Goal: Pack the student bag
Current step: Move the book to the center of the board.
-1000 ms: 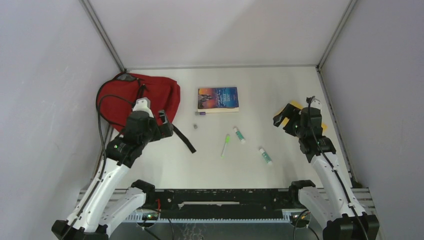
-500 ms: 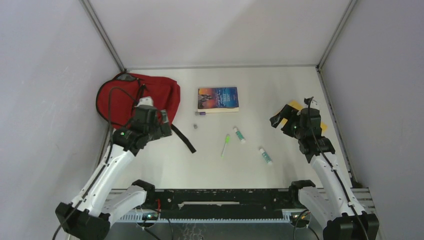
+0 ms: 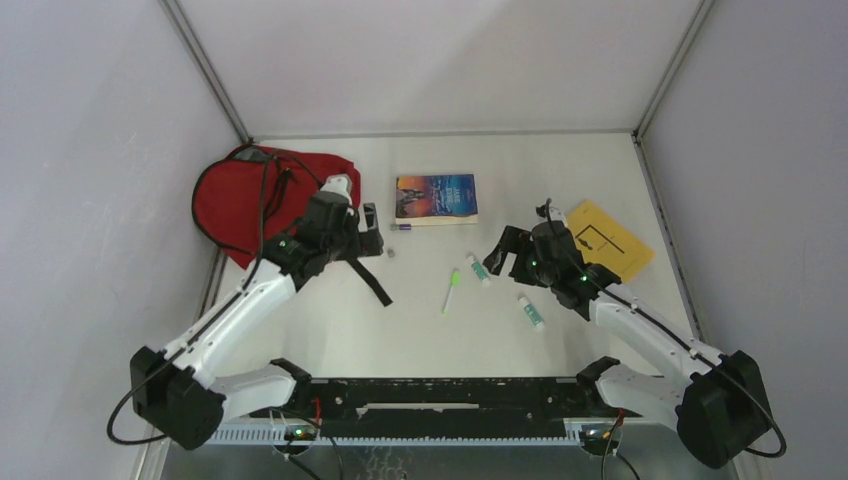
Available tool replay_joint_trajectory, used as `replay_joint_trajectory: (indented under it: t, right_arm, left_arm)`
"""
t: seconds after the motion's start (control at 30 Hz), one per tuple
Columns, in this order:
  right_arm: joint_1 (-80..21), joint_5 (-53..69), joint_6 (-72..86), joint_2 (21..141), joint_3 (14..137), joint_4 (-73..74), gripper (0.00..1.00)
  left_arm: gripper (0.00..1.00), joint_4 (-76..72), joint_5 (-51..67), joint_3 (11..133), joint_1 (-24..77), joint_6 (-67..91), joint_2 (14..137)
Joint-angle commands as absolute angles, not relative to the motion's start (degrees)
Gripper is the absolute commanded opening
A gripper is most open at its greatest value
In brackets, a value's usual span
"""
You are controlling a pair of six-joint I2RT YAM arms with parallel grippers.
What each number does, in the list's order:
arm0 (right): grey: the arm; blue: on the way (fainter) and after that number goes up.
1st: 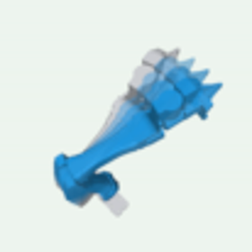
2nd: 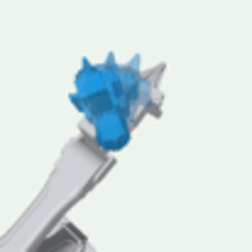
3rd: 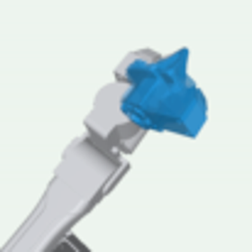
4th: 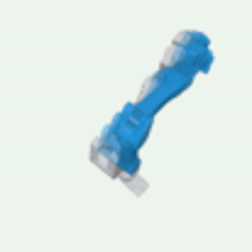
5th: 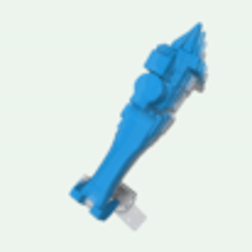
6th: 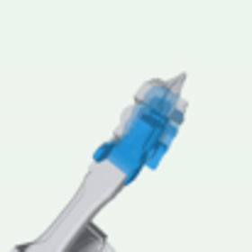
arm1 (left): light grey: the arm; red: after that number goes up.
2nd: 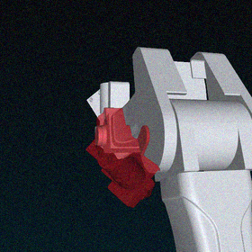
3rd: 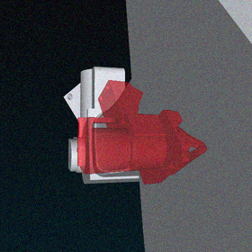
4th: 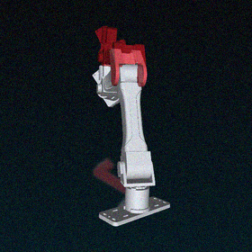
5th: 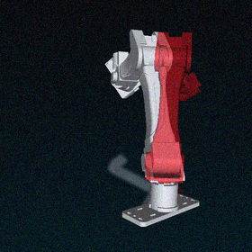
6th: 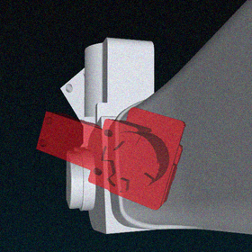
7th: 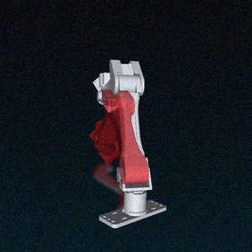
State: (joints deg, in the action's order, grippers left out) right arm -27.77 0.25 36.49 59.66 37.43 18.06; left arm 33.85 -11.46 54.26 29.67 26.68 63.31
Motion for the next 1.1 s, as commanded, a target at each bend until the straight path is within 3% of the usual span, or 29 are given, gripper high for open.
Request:
replay_joint_trajectory:
  t: [0.0, 0.27, 0.53, 0.77, 1.07]
  right_arm:
    - [-30.13, -4.73, 39.84, 59.58, 39.5, 16.21, 1.0]
    - [-30.15, -7.1, 40.09, 57.63, 39.46, 18.95, 1.0]
    - [-30.15, -9.42, 39.47, 55.97, 39.46, 22.53, 1.0]
    - [-30.15, -9.1, 40.02, 55.62, 39.2, 23.04, 1.0]
    - [-29.87, -10.44, 39.26, 53.82, 37.62, 24.69, 1.0]
  left_arm:
    - [1.0, 29.75, -7.85, 63.56, 24.92, 26.9, 71.14]
    - [0.92, 28.91, -4.59, 75.31, 22.92, 29.26, 86.43]
    - [0.9, 28.4, -5.74, 78.54, 22.74, 30.82, 92.22]
    - [0.88, 32.5, -3.71, 90.03, 21.98, 29.48, 103.14]
    - [0.84, 33.37, -3.26, 88.93, 21.8, 28.38, 105.97]
